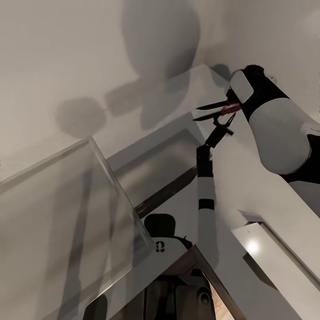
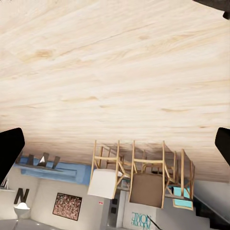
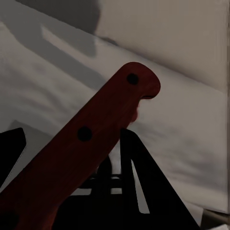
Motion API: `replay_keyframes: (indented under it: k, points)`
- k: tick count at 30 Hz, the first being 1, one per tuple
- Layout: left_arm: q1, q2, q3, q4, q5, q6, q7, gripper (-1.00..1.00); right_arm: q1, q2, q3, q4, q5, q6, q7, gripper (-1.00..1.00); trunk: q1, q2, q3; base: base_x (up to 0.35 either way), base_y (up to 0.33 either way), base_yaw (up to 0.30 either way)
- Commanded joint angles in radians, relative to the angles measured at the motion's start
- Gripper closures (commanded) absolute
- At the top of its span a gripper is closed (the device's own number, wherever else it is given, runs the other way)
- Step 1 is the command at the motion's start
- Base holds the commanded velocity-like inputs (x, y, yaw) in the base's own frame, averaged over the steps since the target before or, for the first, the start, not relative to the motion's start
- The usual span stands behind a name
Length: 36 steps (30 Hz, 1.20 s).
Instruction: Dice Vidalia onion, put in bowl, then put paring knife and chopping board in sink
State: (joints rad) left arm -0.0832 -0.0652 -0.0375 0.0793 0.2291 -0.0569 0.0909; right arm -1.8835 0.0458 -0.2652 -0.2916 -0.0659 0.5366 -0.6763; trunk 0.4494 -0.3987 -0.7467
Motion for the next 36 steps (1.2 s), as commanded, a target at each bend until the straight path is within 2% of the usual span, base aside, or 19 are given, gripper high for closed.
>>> replay_keyframes:
  k: [1,10,36]
  points:
    - [-0.001,0.000,-0.004,0.004,0.008,-0.006,0.001,-1.00,0.000,0.000,0.001,-0.001,-0.007,0.003,-0.005,1.00,0.001,-0.001,0.001,0.000,0.000,0.000]
    - [-0.001,-0.001,-0.005,0.004,0.007,-0.006,0.001,-1.00,0.000,0.000,0.002,-0.001,-0.007,0.003,-0.005,1.00,0.001,-0.001,0.015,-0.098,0.000,0.000]
    - [-0.001,0.000,-0.004,0.004,0.008,-0.006,0.001,-1.00,0.000,0.006,0.001,-0.005,-0.010,0.005,-0.001,1.00,0.001,-0.001,0.056,-0.331,0.000,0.000]
